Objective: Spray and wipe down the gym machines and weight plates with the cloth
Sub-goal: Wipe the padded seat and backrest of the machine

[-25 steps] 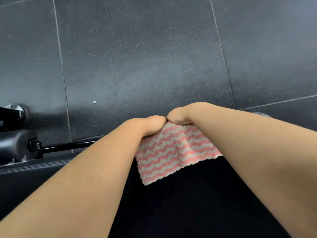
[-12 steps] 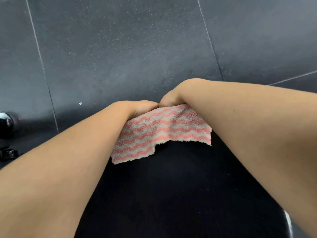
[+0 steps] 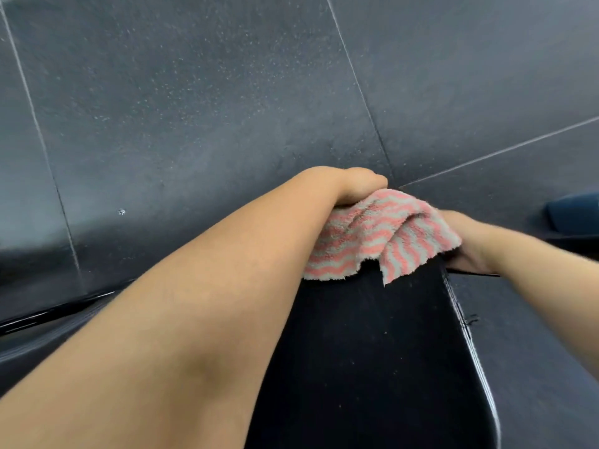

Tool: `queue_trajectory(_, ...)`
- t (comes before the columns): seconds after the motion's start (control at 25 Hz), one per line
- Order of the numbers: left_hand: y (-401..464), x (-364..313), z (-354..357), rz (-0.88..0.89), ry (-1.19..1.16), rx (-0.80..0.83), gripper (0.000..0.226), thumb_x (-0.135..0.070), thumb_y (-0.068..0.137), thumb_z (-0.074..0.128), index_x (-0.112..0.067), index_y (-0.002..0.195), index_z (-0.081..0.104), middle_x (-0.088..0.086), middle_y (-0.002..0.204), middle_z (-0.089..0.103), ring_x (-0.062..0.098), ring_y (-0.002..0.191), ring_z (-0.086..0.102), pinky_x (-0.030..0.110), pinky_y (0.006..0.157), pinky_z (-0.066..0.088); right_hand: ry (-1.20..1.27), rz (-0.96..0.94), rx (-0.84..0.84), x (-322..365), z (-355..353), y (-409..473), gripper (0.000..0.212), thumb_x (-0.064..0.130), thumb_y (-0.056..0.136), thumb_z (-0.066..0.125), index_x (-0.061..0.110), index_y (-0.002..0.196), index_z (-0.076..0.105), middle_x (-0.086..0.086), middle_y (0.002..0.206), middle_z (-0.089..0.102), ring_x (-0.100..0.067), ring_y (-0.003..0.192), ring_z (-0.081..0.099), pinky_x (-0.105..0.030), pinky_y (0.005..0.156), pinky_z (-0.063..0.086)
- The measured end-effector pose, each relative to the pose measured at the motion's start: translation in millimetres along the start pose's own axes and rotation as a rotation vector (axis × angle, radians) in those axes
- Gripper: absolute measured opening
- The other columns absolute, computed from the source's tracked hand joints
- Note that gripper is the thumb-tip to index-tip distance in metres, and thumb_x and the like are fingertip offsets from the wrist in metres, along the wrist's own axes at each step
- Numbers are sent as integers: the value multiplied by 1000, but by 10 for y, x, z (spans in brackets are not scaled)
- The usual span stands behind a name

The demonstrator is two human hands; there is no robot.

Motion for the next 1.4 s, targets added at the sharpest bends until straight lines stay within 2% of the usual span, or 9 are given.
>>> queue_trajectory(0.12,-77,101,9,-34,-154,47,41,-44,99,26,-21,117,54,2,129,49,21,104,47,34,89,32,125,-8,-55,20,79,-78,27,23,98,42,14,76,56,0,61,60,-14,63,50,-21,51,42)
queue_trajectory(0.28,-212,355,58,-48,-208,10,58,-64,93,24,-31,134,49,-4,143,42,21,122,44,38,101,30,-274,-113,-113,387,166,-56,29,22,99,42,13,76,58,9,58,64,-19,72,51,-24,60,39)
queue_trajectory(0.44,-418,728,144,-58,-142,-129,62,-71,90,17,-39,133,48,-9,143,43,19,129,41,42,109,28,-842,-394,-227,574,494,-167,42,45,98,31,28,125,57,1,122,60,-25,113,53,-33,88,41)
queue_trajectory(0.6,-650,915,297,-131,264,-412,53,-46,100,10,-22,127,49,1,123,58,25,110,53,34,82,37,-1303,-629,-430,450,888,-238,53,44,97,13,27,143,36,-4,147,39,-30,131,37,-47,108,22)
queue_trajectory(0.68,-757,958,451,-136,470,-609,54,-42,100,9,-16,129,46,7,118,61,29,106,55,38,86,36,-1301,-718,-477,246,1063,-268,66,46,91,6,20,148,28,-10,153,28,-33,139,26,-51,112,8)
queue_trajectory(0.76,-845,999,684,-132,591,-714,66,-44,94,4,-10,142,35,13,133,53,30,121,49,41,106,22,-1213,-843,-524,7,1151,-321,66,43,88,19,11,141,41,-17,147,38,-40,136,33,-51,111,12)
queue_trajectory(0.88,-890,949,1134,-93,574,-917,70,-43,93,13,5,141,26,28,144,36,39,136,32,46,112,9,-1234,-961,-567,-340,1056,-370,61,40,89,31,6,138,44,-19,146,39,-40,135,34,-50,109,17)
queue_trajectory(1.24,-726,291,1953,3,554,-913,73,-49,88,21,1,140,19,25,146,19,32,138,20,46,114,6,-1197,-808,-535,-1249,504,-716,64,33,87,33,-7,136,39,-25,146,34,-40,135,33,-49,107,24)
queue_trajectory(1.4,-702,1,2137,109,524,-814,74,-49,87,25,1,141,24,22,148,18,31,139,18,45,115,5,-1140,-676,-452,-1516,328,-902,68,29,75,34,-4,134,44,-20,140,46,-35,126,49,-43,105,25)
Point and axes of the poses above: each hand's wrist, its own y-axis towards the middle knuckle, its own z-axis out of the palm, x = y × z, the point moved 1 cm from there along y, towards the middle knuckle
